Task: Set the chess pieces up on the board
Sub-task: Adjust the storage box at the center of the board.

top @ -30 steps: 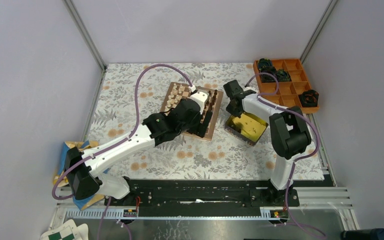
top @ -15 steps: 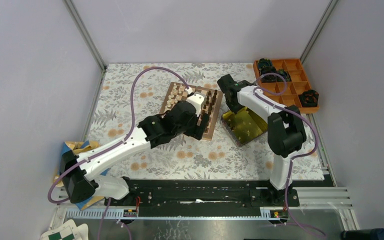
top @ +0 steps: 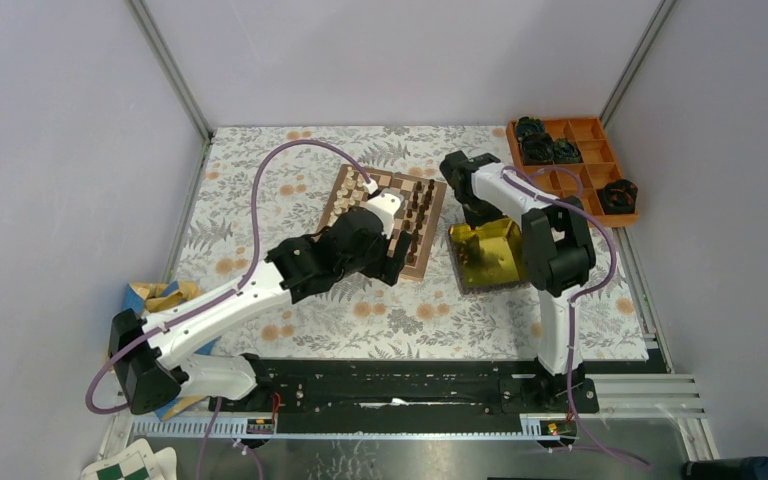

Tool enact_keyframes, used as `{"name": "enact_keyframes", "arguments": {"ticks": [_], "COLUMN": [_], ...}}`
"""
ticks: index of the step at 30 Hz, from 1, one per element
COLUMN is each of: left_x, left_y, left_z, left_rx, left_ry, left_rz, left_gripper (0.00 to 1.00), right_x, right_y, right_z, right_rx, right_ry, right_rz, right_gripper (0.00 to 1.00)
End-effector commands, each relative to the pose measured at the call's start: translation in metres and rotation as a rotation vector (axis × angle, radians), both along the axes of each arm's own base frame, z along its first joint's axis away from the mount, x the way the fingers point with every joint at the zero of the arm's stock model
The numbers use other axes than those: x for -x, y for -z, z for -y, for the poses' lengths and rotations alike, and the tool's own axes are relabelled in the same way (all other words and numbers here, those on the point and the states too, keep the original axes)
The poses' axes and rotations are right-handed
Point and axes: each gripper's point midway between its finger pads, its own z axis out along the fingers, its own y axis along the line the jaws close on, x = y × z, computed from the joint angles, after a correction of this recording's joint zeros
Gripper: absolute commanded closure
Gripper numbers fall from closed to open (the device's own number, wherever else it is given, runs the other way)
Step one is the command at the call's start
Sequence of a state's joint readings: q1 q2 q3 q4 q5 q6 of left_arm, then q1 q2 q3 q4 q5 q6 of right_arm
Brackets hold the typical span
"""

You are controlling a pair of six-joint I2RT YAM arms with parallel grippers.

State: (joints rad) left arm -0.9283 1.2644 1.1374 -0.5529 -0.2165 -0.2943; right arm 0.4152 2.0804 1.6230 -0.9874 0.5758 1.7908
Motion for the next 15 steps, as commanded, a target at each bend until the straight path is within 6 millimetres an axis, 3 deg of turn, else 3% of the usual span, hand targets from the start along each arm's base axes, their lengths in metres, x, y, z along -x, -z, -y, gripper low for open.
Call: {"name": "enact_keyframes", "arguments": {"ticks": [1,7,15], "left_x": [0.001,0.002,0.004], "left_y": [-0.009,-0.011,-0.012], "left_z": [0.0,-0.002,-0.005], "left_rx": [0.035,0.043,0.041], "left_ry": [0.022,0.02,0.018], "left_rz": [0.028,0.032,0.032], "left_gripper": [0.15,0.15,0.15], "right_x": [-0.013,-0.023,-0.02], "right_y": [-0.017,-0.021,-0.014], "right_z": [0.024,0.033,0.04], "right_rx": [0.048,0.061,0.072], "right_ry": [0.17,0.253,0.322], "right_rz": [0.061,0.072,0.052], "right_gripper": [1.0,1.0,1.0]}}
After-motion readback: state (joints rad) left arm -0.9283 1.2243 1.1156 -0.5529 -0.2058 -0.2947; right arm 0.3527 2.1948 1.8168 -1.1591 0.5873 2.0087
